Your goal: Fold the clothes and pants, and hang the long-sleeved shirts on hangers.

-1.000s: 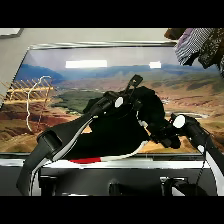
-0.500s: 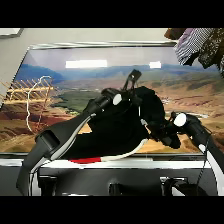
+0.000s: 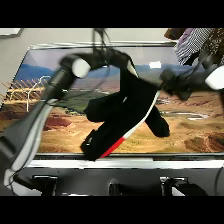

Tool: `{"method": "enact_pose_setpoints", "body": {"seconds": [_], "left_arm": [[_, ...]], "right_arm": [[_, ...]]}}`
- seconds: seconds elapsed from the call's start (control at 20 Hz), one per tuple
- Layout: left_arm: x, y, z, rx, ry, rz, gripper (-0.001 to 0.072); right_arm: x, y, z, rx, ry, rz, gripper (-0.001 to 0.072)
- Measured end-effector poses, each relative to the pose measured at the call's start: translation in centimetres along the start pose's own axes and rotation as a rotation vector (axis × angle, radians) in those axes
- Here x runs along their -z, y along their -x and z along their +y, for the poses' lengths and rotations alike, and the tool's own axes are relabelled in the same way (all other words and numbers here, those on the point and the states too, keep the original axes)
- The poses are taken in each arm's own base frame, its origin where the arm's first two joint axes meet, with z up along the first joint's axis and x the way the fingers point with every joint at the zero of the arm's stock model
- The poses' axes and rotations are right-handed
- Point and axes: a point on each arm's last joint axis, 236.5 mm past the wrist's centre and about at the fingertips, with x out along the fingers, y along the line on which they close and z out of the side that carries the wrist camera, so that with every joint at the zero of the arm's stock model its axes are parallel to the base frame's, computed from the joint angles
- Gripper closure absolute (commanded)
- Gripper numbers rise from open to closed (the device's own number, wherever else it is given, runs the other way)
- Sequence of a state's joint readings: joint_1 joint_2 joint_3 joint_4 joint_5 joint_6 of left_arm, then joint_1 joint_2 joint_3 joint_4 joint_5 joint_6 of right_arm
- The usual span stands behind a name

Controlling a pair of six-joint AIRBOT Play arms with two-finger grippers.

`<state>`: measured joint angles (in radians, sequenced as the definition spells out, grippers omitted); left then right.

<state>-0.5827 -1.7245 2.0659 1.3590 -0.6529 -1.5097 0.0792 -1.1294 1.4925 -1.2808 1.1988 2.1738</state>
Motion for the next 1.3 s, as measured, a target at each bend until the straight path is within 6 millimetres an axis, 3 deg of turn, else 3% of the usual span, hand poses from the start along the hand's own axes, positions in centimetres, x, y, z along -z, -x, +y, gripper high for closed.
{"method": "enact_pose_setpoints", "body": {"seconds": [0.15,0.3,0.5,0.7,0.85,0.95,1.15,1.3], "left_arm": [[-7.1,6.7,1.0,-0.026,0.001,-0.143,0.0667],[-12.8,13.8,0.8,-0.040,-0.014,-0.280,0.0667],[-18.1,22.9,-0.4,-0.062,-0.059,-0.431,0.0664],[-21.0,30.4,-1.9,-0.065,-0.087,-0.542,0.0665],[-20.7,33.1,-2.5,-0.064,-0.083,-0.528,0.0666],[-19.0,32.8,-2.1,-0.069,-0.027,-0.453,0.0667],[-12.3,28.9,0.0,-0.117,0.145,-0.195,0.0667],[-6.3,25.4,1.7,-0.170,0.269,0.011,0.0667]], "right_arm": [[-4.0,6.7,6.2,-0.147,0.099,-0.165,0.0672],[-5.4,13.1,11.2,-0.291,0.213,-0.283,0.0672],[-4.9,20.5,16.1,-0.478,0.340,-0.401,0.0672],[-3.9,25.4,18.3,-0.592,0.407,-0.487,0.0672],[-3.4,26.7,18.6,-0.612,0.436,-0.510,0.0672],[-3.3,26.4,18.4,-0.595,0.446,-0.501,0.0672],[-3.4,22.1,15.9,-0.456,0.457,-0.402,0.0672],[-3.2,17.2,13.6,-0.341,0.452,-0.269,0.0672]]}}
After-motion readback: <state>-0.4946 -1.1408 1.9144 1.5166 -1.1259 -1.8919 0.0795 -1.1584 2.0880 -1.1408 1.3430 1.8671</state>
